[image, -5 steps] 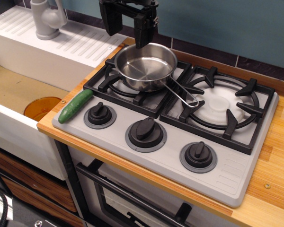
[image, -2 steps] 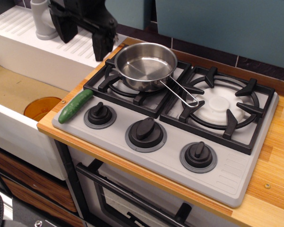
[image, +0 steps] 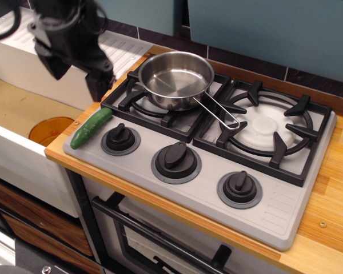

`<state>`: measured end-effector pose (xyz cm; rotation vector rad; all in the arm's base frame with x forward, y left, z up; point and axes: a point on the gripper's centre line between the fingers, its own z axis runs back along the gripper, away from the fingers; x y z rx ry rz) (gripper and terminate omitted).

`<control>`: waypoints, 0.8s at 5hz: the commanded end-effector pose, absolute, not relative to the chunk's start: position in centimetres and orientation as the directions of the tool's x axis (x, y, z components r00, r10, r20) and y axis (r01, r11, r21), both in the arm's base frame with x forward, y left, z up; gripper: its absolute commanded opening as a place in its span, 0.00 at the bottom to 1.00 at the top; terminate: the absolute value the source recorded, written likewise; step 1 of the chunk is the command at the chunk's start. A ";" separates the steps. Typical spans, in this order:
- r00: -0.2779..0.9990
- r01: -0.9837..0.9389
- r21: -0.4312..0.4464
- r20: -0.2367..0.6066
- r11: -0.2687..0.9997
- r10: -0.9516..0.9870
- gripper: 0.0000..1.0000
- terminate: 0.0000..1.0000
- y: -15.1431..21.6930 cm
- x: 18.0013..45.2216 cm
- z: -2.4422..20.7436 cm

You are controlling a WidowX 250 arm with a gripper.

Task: Put pot or pan on stove and put pickle in pot or pan

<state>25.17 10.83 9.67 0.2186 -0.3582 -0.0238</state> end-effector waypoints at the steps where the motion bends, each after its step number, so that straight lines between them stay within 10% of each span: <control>1: 0.884 0.008 0.187 0.459 0.982 -0.094 1.00 0.00 12.4 26.1 6.1; 4: 0.863 0.034 0.121 0.497 0.992 -0.090 1.00 0.00 12.7 27.1 3.6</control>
